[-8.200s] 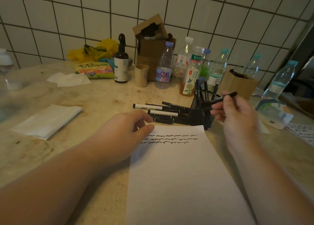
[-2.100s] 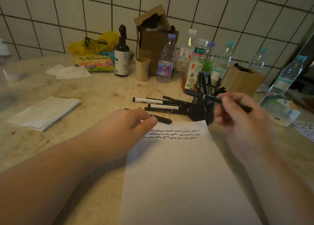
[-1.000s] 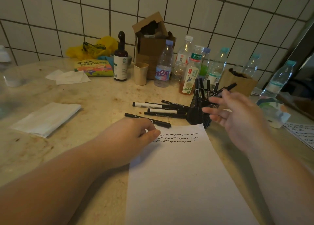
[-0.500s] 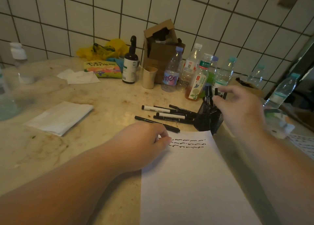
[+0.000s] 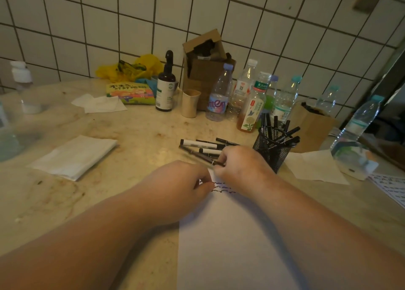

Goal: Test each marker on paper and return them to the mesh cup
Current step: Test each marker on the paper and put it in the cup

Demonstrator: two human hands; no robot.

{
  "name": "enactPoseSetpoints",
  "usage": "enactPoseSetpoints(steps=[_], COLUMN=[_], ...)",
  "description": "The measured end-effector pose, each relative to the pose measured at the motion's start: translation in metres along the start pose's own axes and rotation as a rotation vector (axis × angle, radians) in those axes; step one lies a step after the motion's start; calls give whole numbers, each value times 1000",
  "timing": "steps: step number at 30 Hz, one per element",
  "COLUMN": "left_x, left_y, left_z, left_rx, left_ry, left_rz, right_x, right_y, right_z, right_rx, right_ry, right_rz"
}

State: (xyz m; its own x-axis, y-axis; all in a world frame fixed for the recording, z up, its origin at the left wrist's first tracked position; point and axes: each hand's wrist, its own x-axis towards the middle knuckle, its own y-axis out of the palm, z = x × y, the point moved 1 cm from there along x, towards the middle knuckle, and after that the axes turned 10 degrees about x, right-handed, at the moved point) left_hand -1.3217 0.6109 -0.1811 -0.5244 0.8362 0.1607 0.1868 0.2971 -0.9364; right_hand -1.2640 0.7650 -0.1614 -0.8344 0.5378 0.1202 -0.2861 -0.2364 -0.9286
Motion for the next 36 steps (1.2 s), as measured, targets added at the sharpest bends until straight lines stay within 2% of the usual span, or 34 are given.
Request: enactPoseSetpoints(steps=[4, 6, 11, 13, 17, 20, 21, 23, 25, 26, 28, 29, 31, 33, 36], left_x=[0, 1, -3, -4, -4, -5, -5, -8, -12, -13, -8, -3, 4, 8, 10], left_y=[0, -2, -8, -10, -11, -17, -22, -32, -40, -42, -41, -38, -34, -28, -22], left_z=[-1, -3, -8, -8, -8, -9, -9, -3, 6, 10, 14, 14, 11, 11, 13], left_rx=[-89, -144, -191, -187, -206, -162, -172, -339, -538, -641, -796, -745, -415, -250, -229], left_ry=[-50, -60, 26, 54, 54, 99, 109, 149, 180, 161, -4, -118, -274, -306, -331], left_rz=[19, 4, -65, -94, -137, -119, -33, 247, 392, 377, 215, 101, -52, -72, -19], right_x=[-15, -27, -54, -58, -60, -61, -61, -62, -61, -60, -58, -58, -62, -66, -68], right_y=[-35, -49, -47, -39, -31, -32, -33, -38, -47, -51, -50, -44, -23, -2, 13], right_z=[-10, -14, -13, -13, -13, -10, -8, -6, -9, -12, -14, -13, -9, -5, -6], right_rx=[542, 780, 1249, 1370, 1384, 1312, 1283, 1281, 1342, 1370, 1378, 1344, 1239, 1230, 1208], right_ry=[97, 93, 62, 58, 23, -12, -32, -75, -95, -92, -39, 3, 52, 62, 71], right_rz=[-11, 39, 245, 248, 107, 83, 93, 108, 46, 4, -29, -12, 27, 37, 40])
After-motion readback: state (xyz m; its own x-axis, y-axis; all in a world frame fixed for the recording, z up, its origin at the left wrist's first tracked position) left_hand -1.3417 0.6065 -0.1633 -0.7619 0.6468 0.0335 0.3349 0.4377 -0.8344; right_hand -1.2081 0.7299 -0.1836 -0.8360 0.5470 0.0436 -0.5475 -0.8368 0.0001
